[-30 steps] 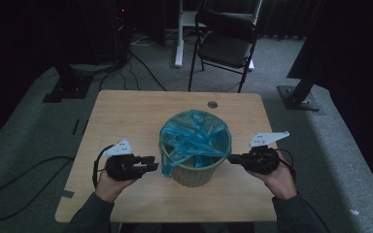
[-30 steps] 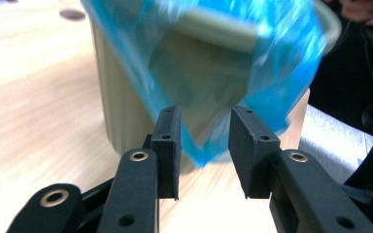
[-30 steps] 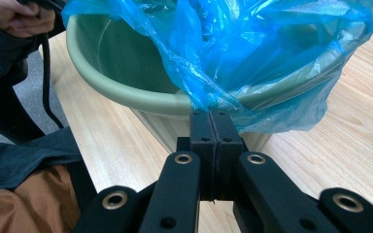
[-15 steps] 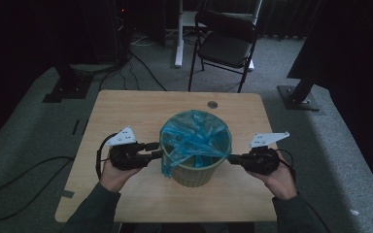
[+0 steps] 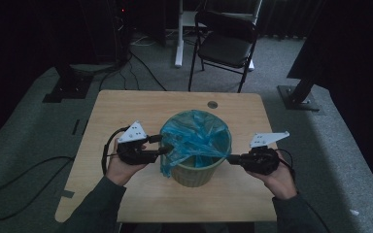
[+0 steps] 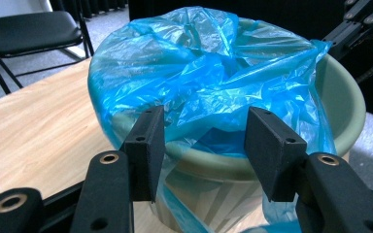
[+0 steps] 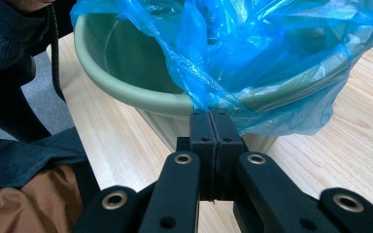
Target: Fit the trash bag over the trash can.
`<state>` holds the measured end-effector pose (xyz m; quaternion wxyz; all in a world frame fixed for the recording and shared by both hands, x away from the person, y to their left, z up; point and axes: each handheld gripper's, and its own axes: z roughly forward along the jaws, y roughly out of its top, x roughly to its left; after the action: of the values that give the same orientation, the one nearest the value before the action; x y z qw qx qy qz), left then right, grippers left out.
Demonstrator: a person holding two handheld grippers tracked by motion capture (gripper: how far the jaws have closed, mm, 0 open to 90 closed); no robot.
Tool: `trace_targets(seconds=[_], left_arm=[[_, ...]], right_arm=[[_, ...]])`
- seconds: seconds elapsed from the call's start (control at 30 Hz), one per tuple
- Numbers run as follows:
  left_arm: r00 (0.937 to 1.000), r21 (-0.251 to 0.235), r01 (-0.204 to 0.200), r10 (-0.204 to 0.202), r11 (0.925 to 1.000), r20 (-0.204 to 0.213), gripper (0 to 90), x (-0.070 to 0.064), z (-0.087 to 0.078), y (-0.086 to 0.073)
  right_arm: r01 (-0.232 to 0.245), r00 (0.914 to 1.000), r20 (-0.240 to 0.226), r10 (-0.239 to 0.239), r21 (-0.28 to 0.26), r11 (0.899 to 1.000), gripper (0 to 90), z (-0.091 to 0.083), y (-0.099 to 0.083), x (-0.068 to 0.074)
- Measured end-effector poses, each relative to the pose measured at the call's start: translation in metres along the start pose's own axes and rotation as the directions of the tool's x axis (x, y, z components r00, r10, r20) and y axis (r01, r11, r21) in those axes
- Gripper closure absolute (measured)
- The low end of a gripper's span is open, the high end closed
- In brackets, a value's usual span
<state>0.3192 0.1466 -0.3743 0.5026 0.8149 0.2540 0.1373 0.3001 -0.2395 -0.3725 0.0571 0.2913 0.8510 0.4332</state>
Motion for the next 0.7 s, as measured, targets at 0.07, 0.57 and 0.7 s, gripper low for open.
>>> trace_targets(seconds=[0.07, 0.57, 0.7], left_arm=[[0.9998, 0.011, -0.015, 0.015, 0.9998, -0.008, 50.3, -0.001, 0.003, 0.002], [0.9993, 0.011, -0.029, 0.029, 0.9995, -0.022, 90.0, -0.005, 0.005, 0.0], [0.9999, -0.01, -0.012, 0.012, 0.9999, -0.009, 90.0, -0.003, -0.001, -0.004]], right_arm=[[0.0, 1.0, 0.0, 0.0, 0.0, 1.0, 90.0, 0.0, 0.0, 0.0], [0.0, 1.0, 0.004, 0.0, -0.001, 1.0, 90.0, -0.001, -0.001, 0.0], [0.002, 1.0, 0.004, -0.002, -0.002, 1.0, 90.0, -0.001, -0.002, 0.001]])
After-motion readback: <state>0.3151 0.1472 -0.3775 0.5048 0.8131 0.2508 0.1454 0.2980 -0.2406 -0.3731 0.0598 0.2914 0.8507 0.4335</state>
